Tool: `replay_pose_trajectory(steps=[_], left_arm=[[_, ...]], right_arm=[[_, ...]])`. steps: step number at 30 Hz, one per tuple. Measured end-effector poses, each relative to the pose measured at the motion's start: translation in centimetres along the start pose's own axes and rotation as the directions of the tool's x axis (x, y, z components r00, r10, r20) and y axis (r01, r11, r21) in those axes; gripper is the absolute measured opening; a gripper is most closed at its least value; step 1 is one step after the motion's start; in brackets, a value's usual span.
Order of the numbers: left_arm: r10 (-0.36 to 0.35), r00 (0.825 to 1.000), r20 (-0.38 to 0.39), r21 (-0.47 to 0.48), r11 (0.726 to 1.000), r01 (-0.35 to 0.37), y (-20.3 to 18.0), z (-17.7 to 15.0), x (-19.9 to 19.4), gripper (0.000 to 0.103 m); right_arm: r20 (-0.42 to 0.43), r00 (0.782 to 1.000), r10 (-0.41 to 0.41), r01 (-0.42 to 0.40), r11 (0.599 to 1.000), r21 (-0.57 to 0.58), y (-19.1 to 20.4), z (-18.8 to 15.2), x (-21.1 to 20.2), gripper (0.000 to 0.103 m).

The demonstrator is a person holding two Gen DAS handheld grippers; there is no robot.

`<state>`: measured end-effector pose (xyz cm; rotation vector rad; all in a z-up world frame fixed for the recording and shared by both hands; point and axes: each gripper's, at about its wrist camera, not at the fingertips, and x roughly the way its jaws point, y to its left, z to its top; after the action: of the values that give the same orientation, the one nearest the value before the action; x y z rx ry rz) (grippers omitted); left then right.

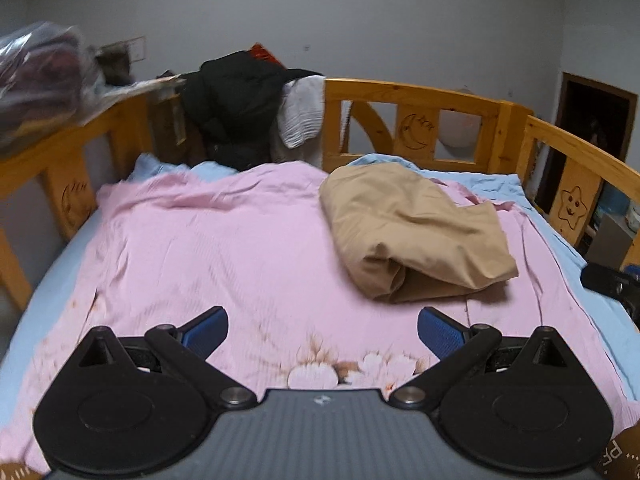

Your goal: Fold large clothes

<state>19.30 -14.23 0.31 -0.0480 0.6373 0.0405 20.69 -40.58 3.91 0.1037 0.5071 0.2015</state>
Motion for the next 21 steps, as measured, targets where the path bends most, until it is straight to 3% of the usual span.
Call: replay_pose_trajectory(steps=[9, 21], left_arm=[[0.010, 1.000, 0.004, -0.015, 1.000, -0.010, 0.7, -2.2, 0.0, 0.102], [0.016, 1.000, 0.002, 0.011, 1.000, -0.016, 0.3, -2.7, -0.1, 0.103]], right_arm=[[-0.019, 0.997, -0.071, 0.070, 0.998, -0.003, 0.4, -3.9, -0.7, 0.102], [-0.015, 0.998, -0.060, 0.060, 0.998, 0.012, 0.1, -3.6, -1.1, 0.102]])
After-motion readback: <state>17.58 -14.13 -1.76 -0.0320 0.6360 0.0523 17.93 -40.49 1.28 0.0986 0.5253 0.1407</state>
